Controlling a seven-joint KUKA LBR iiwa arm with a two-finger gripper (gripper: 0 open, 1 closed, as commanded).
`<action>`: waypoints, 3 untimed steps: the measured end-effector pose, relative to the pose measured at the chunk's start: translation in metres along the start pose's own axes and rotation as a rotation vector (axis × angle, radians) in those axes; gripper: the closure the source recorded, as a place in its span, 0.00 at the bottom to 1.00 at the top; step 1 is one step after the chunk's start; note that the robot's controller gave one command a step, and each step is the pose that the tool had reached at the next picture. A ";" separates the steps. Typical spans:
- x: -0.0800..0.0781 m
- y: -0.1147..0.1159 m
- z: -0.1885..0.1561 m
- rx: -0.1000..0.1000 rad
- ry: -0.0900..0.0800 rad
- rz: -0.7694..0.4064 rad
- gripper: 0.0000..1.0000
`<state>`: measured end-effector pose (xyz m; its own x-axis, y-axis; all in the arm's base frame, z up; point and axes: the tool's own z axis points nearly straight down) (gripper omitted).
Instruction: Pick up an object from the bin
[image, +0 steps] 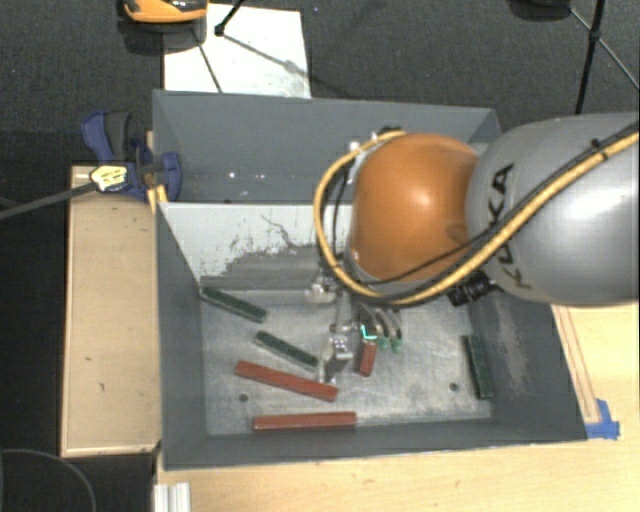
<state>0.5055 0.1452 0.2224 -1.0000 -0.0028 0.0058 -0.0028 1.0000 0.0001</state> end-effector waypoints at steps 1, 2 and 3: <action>-0.002 -0.001 -0.004 -0.001 -0.008 0.005 0.00; -0.012 -0.006 0.032 -0.002 -0.015 -0.057 0.00; 0.007 -0.021 0.077 -0.001 -0.008 -0.001 0.00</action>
Offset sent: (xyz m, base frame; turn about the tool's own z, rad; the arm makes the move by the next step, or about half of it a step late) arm 0.0250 -0.0194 -0.1121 -0.1725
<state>0.4985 0.1244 0.1458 -1.0000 -0.0042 -0.0019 -0.0042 1.0000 0.0010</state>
